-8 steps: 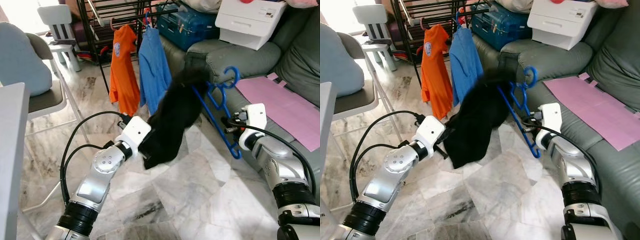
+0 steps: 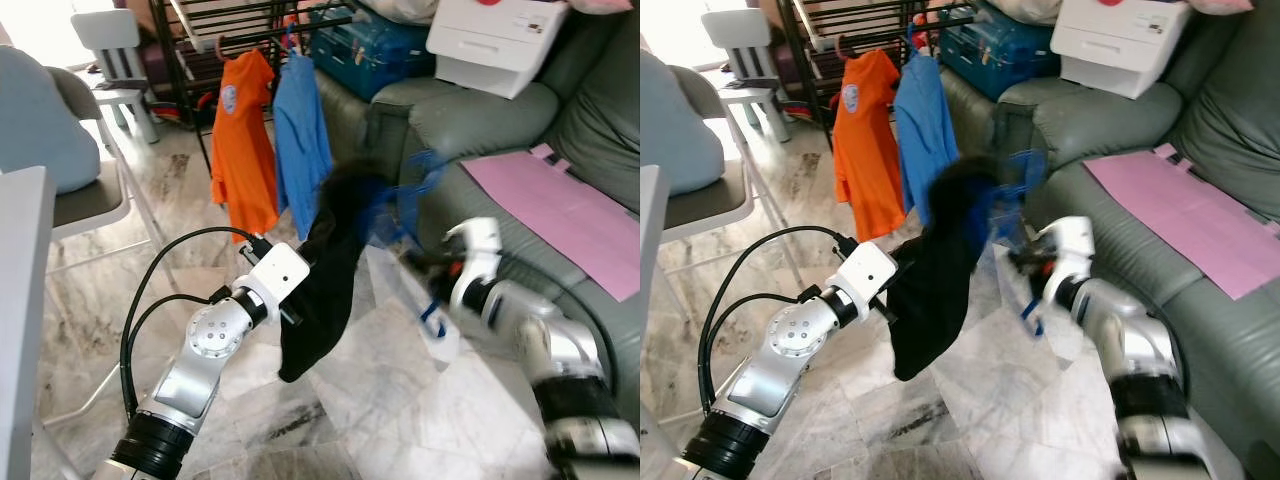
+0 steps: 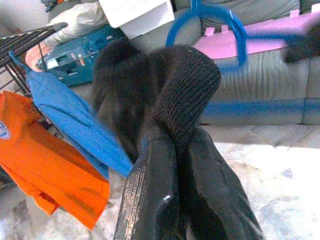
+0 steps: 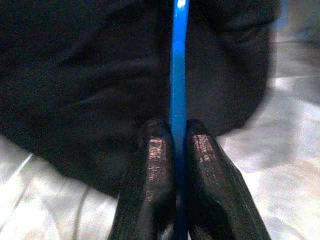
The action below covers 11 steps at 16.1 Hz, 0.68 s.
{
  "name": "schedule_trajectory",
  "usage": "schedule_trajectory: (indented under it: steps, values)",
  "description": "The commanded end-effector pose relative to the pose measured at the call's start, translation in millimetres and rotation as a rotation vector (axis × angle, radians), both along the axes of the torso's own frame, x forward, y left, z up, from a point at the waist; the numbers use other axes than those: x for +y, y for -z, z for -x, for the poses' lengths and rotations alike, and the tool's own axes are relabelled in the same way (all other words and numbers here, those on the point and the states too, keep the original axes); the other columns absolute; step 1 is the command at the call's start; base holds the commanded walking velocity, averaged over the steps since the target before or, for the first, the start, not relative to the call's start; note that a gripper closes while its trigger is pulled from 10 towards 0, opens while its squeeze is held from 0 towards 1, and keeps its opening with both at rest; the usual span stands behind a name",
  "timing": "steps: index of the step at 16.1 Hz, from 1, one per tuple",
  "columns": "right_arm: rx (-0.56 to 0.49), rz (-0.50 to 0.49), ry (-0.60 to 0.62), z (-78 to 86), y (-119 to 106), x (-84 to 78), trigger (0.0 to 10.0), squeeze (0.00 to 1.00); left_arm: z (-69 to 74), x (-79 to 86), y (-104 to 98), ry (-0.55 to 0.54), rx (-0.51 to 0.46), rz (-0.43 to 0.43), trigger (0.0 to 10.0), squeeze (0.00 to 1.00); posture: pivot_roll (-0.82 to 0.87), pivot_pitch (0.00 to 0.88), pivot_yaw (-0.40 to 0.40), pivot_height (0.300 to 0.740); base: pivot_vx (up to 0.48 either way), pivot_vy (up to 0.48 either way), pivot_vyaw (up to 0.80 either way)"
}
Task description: Hang hanger
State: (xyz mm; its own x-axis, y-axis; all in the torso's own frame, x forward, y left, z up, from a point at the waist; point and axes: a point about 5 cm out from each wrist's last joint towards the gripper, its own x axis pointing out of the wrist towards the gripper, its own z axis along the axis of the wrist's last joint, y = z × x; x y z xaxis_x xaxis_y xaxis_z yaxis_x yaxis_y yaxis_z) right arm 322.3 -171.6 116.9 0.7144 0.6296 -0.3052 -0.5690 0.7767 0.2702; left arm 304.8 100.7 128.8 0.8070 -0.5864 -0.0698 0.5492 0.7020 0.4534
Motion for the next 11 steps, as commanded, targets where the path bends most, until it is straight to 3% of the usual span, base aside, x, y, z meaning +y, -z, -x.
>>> schedule_trajectory:
  steps: [1,3,5,7,11]
  values:
    - [-0.002,0.009,-0.129,9.4,-2,11.0,10.0,0.0,-2.5,-1.5,-7,0.007,-0.038,-0.01,10.0,0.0,-0.11,0.034,0.01,0.74,0.0,0.0,0.0]
    - [0.007,0.162,-0.352,38.0,8,14.3,10.0,0.0,-2.2,-0.2,-6,0.014,-0.047,-0.03,10.0,0.0,-0.11,0.037,0.013,0.74,0.0,0.0,0.0]
    - [-0.033,0.326,-0.457,47.6,9,6.8,10.0,0.0,-3.0,2.6,-5,0.009,-0.049,-0.039,10.0,0.0,-0.11,0.037,0.017,0.74,0.0,0.0,0.0]
    - [-0.047,0.406,-0.466,46.2,8,-4.7,10.0,0.0,-5.1,4.0,-6,0.007,-0.062,-0.058,10.0,0.0,-0.12,0.035,0.018,0.74,0.0,0.0,0.0]
    - [-0.091,0.54,-0.316,27.4,3,-36.3,10.0,0.0,-2.4,13.1,-7,0.121,-0.073,-0.137,10.0,0.0,-0.11,0.037,0.021,0.74,0.0,0.0,0.0]
